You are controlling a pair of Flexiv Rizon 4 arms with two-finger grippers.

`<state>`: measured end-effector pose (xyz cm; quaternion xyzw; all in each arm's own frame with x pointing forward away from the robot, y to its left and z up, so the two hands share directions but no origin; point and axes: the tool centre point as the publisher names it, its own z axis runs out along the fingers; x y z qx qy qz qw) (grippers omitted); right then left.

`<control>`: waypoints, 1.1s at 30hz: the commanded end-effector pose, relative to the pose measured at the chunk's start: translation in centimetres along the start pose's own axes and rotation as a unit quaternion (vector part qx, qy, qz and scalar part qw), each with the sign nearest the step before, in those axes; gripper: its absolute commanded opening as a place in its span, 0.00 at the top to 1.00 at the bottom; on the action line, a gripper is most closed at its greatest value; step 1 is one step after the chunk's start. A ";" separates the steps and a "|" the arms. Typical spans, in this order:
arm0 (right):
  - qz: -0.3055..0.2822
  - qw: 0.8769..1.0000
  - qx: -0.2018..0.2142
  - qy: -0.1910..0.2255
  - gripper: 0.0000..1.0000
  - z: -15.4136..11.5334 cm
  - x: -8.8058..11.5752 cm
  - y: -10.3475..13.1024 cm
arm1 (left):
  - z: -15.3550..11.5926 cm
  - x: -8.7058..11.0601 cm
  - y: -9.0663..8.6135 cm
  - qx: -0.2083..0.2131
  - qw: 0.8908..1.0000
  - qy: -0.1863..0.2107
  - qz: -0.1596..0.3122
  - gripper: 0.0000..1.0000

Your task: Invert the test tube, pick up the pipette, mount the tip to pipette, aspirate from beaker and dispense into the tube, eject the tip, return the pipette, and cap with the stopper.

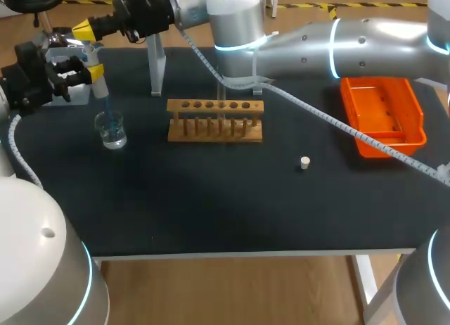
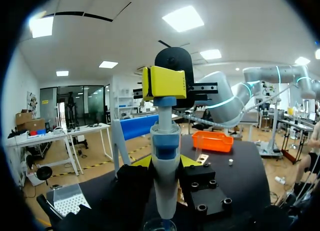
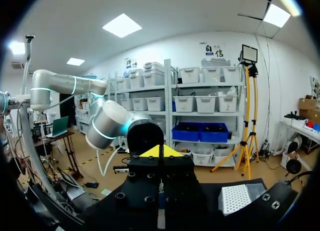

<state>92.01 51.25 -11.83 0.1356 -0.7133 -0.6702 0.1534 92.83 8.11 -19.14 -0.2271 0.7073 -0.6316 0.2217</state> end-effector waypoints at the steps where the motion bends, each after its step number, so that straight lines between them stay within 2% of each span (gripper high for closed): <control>1: 0.000 1.000 0.001 0.005 1.00 0.0 -0.5 -0.5 | 0.1 0.1 -0.2 0.001 1.000 -0.003 0.001 1.00; 33: 0.028 1.000 0.006 0.001 1.00 -0.4 0.4 -3.7 | 0.1 0.1 -0.2 0.001 1.000 -0.003 0.001 1.00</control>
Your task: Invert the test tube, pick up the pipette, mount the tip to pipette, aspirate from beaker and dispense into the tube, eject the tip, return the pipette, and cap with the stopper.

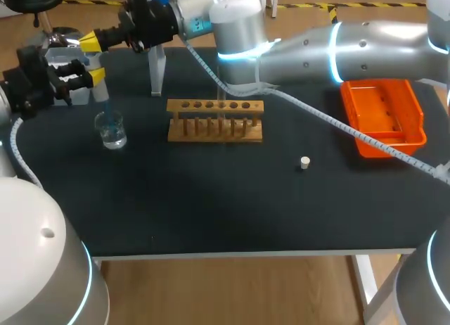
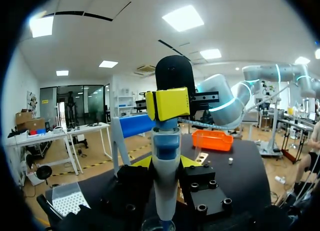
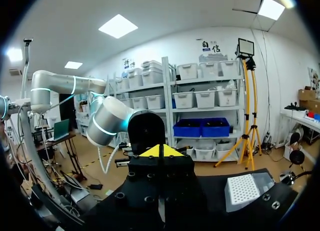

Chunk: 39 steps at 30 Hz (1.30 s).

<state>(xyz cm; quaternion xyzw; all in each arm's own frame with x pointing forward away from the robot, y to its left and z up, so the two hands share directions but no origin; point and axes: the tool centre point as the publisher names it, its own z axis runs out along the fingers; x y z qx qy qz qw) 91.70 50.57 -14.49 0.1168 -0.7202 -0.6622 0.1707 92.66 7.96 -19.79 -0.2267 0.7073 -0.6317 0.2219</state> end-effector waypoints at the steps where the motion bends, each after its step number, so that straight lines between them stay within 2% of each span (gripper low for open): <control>1: 0.001 1.000 0.001 0.001 1.00 0.0 -0.1 -1.0 | 0.0 -0.2 -0.8 0.000 1.000 -0.003 0.000 1.00; 12: -0.023 1.000 -0.005 -0.004 1.00 -0.6 0.2 1.7 | 0.0 -0.2 -0.8 0.000 1.000 -0.003 0.000 1.00; 13: -0.025 1.000 -0.005 -0.005 0.84 -0.7 0.3 2.1 | 0.0 -0.2 -0.8 0.000 1.000 -0.003 0.000 1.00; 14: -0.028 1.000 -0.004 -0.007 0.64 -0.8 0.4 2.4 | 0.0 -0.2 -0.8 0.000 1.000 -0.003 0.000 1.00; 15: -0.031 0.999 -0.004 -0.009 0.51 -0.9 0.5 2.8 | 0.0 -0.2 -0.8 0.000 1.000 -0.003 0.000 1.00; 16: -0.034 0.999 -0.004 -0.010 0.10 -0.9 0.6 3.1 | 0.0 -0.2 -0.8 0.000 1.000 -0.003 0.000 1.00; 17: -0.037 0.999 -0.003 -0.011 0.00 -1.0 0.7 3.4 | 0.0 -0.2 -0.8 0.000 1.000 -0.003 0.000 1.00; 28: -0.062 0.998 0.005 -0.030 0.00 -4.3 2.3 5.1 | 0.0 -0.2 -0.8 0.000 1.000 -0.003 0.000 1.00; 33: -0.069 0.996 0.024 -0.046 0.00 -7.3 3.4 4.8 | 0.0 -0.2 -0.8 0.000 1.000 -0.003 0.000 1.00; 39: -0.067 0.994 0.042 -0.074 0.00 -11.9 3.7 3.8 | 0.0 -0.2 -0.8 0.000 1.000 -0.003 0.000 1.00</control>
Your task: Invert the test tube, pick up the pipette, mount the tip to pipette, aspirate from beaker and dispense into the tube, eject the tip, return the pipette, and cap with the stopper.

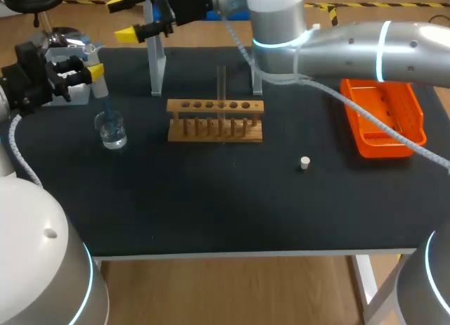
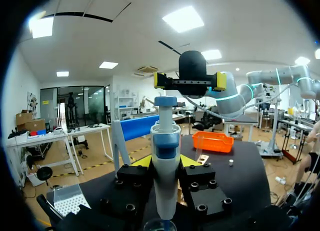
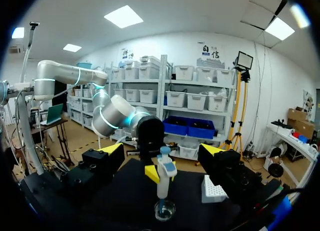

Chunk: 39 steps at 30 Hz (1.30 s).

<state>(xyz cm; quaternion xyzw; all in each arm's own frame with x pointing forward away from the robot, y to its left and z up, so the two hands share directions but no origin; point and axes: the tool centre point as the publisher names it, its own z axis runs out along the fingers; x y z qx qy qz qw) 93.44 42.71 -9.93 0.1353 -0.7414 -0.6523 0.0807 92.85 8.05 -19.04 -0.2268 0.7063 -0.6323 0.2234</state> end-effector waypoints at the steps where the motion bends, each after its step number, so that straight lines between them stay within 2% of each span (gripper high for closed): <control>1: 0.004 1.000 0.011 -0.023 0.00 -4.7 1.5 -0.4 | 0.1 0.1 -0.1 -0.001 1.000 -0.001 0.000 1.00; 14: 0.026 0.997 0.037 -0.063 0.00 -12.4 3.8 -3.3 | 0.1 0.1 -0.1 -0.001 1.000 -0.001 0.000 1.00; 23: 0.037 0.994 0.039 -0.097 0.00 -16.6 5.2 -7.1 | 0.1 0.1 -0.1 -0.001 1.000 -0.001 0.000 1.00; 30: 0.025 0.993 0.037 -0.106 0.00 -18.7 5.7 -9.8 | 0.1 0.1 -0.1 -0.001 1.000 -0.001 0.000 1.00; 39: 0.029 0.993 0.047 -0.108 0.00 -19.9 5.6 -12.8 | 0.1 0.1 -0.1 -0.001 1.000 -0.001 0.000 1.00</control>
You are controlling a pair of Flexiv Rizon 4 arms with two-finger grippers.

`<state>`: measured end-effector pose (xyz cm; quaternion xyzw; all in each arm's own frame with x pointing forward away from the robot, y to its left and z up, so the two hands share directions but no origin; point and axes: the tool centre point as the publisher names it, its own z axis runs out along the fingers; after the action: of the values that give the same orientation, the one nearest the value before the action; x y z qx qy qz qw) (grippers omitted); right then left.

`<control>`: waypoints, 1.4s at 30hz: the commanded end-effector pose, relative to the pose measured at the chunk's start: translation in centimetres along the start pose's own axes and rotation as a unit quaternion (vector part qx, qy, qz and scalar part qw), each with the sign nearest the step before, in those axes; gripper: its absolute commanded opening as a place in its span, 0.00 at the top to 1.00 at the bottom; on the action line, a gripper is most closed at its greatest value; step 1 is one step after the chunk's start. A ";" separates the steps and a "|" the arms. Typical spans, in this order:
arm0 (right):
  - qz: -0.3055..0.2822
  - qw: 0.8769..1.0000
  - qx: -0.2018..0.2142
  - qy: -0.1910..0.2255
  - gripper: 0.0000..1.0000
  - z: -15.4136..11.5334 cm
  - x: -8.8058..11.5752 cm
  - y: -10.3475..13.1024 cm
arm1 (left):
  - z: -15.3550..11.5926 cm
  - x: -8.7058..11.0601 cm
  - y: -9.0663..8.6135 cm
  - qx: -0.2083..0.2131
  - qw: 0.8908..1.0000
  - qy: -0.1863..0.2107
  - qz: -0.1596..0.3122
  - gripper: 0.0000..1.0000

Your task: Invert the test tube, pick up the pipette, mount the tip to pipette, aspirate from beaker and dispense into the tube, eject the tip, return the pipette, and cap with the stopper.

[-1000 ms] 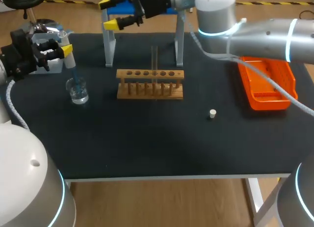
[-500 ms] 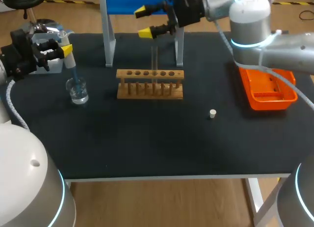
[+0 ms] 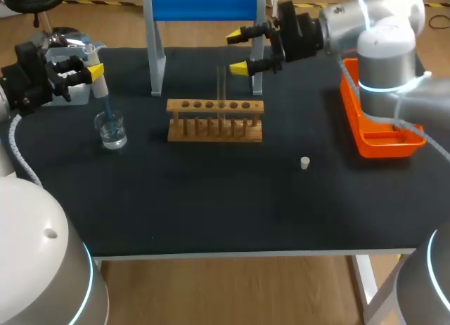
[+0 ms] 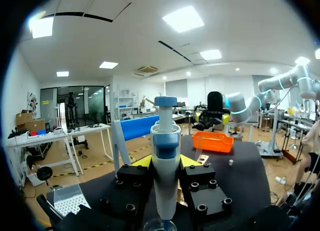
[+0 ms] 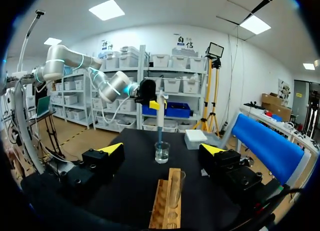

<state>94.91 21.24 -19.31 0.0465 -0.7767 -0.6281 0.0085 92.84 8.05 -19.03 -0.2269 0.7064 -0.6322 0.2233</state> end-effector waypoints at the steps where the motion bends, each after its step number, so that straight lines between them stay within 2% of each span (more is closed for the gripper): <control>1: 0.005 1.000 0.006 0.001 0.00 -0.4 -0.4 -1.3 | 0.1 0.1 -0.1 -0.001 1.000 -0.001 0.000 1.00; 6: 0.013 1.000 0.010 -0.007 0.00 -0.6 -1.0 -3.0 | 0.1 0.1 -0.1 -0.001 1.000 -0.001 0.000 1.00; 27: 0.004 0.996 0.085 0.008 0.00 1.5 -2.5 -8.3 | 0.1 0.1 -0.1 -0.001 1.000 -0.001 0.000 1.00; 33: 0.004 0.995 0.104 -0.005 0.00 2.3 -2.4 -9.2 | 0.1 0.1 -0.1 -0.001 1.000 -0.001 0.000 1.00; 42: 0.000 0.994 0.111 -0.022 0.00 3.0 -2.0 -9.1 | 0.1 0.1 -0.1 -0.001 1.000 -0.001 0.000 1.00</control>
<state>97.72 22.23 -28.87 0.0369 -0.8406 -0.5404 -0.0100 92.84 8.05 -19.02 -0.2269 0.7064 -0.6322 0.2233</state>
